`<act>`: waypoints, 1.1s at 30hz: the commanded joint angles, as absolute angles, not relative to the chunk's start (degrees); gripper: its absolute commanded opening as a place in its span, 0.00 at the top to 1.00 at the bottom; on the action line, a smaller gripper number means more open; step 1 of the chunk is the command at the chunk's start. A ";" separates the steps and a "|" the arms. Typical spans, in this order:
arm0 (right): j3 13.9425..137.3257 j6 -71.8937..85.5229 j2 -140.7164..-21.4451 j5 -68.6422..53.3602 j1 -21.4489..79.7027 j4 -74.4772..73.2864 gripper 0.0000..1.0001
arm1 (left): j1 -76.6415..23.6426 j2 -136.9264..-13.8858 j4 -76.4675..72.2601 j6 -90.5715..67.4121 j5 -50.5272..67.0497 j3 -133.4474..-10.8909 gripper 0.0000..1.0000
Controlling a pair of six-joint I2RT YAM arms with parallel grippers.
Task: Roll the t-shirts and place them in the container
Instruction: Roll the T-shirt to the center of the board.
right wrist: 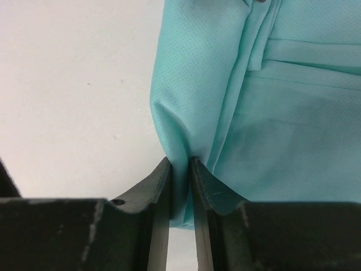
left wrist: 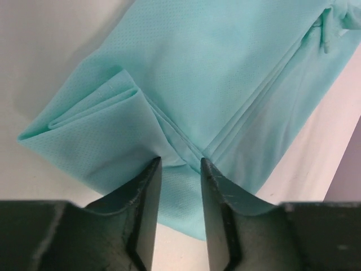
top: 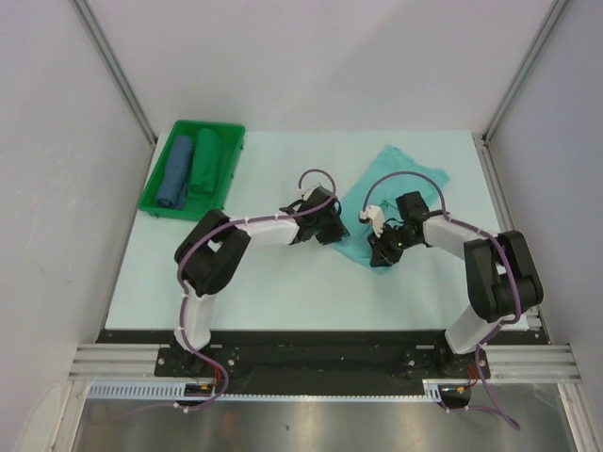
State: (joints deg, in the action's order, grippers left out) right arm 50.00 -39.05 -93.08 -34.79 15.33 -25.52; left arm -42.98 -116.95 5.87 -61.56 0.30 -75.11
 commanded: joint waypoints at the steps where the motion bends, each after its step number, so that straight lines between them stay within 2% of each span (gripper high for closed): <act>1: 52.20 -43.50 -99.05 -41.22 11.35 -37.34 0.78 | -41.75 -110.93 2.20 -61.35 -1.84 -71.47 0.56; 3: 53.25 -43.94 -100.63 -42.01 10.64 -38.23 0.80 | -41.57 -109.34 0.63 -61.70 -2.46 -69.97 0.52; 11: 54.14 -44.65 -102.04 -42.98 9.23 -39.02 0.81 | -41.75 -101.26 -4.12 -67.05 -6.68 -58.81 0.48; 18: 54.40 -44.91 -102.57 -43.07 8.62 -39.37 0.81 | -42.45 -103.62 -7.38 -71.36 -8.52 -56.43 0.38; 23: 54.49 -45.35 -102.66 -43.15 8.09 -39.73 0.82 | -43.07 -106.96 -9.84 -75.14 -12.03 -57.57 0.37; 25: 54.49 -45.53 -102.92 -43.33 7.74 -39.90 0.82 | -43.59 -109.23 -9.06 -76.54 -13.09 -59.66 0.38; 31: 54.49 -45.79 -102.57 -43.94 7.12 -39.99 0.82 | -45.44 -113.02 3.42 -80.67 -18.71 -67.23 0.53; 33: 54.49 -45.79 -102.48 -43.94 6.95 -39.99 0.82 | -45.79 -113.73 8.75 -81.21 -19.68 -70.03 0.66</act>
